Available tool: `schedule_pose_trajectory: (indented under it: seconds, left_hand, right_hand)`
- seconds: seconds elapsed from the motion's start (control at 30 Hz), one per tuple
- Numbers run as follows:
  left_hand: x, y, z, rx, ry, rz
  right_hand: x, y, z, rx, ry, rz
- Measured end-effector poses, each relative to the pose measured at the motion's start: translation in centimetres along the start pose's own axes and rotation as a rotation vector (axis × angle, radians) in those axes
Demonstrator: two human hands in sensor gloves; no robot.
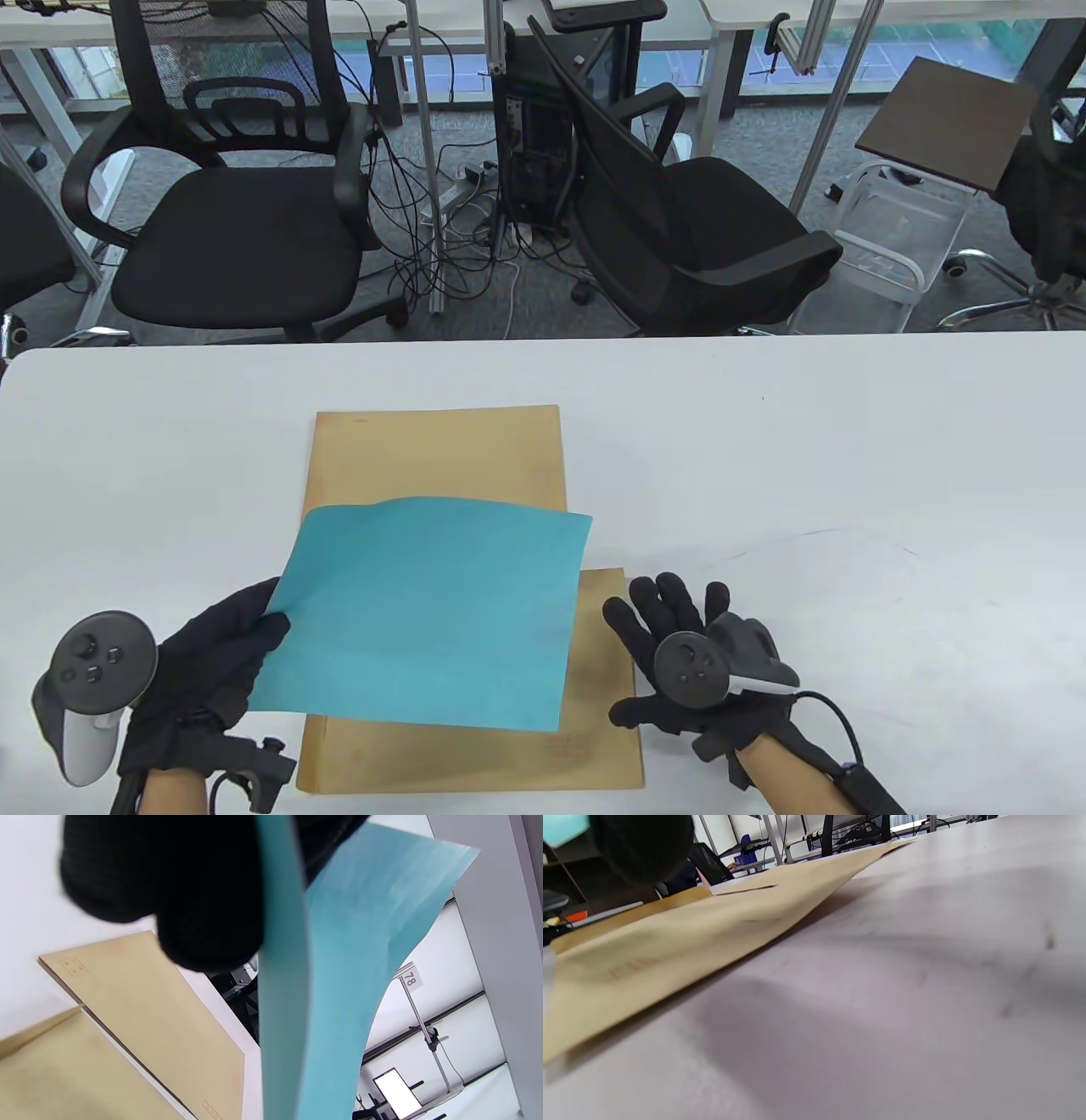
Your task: Stuff flat paper into A4 envelope
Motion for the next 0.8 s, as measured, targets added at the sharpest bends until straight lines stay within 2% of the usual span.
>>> schedule_pose_trajectory:
  seconds: [0.33,0.47,0.8]
  left_hand:
    - [2.9,0.1,3.1,0.038,0.235,0.147]
    - [5.0,0.5,3.9,0.032,0.415,0.203]
    - [6.7,0.2,5.3,0.11,0.688,0.318]
  right_hand:
    - [2.6,1.4,2.4,0.109,-0.065,-0.079]
    - [2.1,1.3,3.9,0.278,-0.041,-0.054]
    - [1.8,1.4,4.3,0.31,-0.006,-0.039]
Point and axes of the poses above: the tracker on the back of each hand, its own x axis roughly to the thumb side, its own y axis roughly from the wrist to the fingertips, z = x × y, the point moved 3 cm from there along y, roughly from the wrist to the fingertips, and after that the axes turned 1 degree about y, right-handed, at the moved point
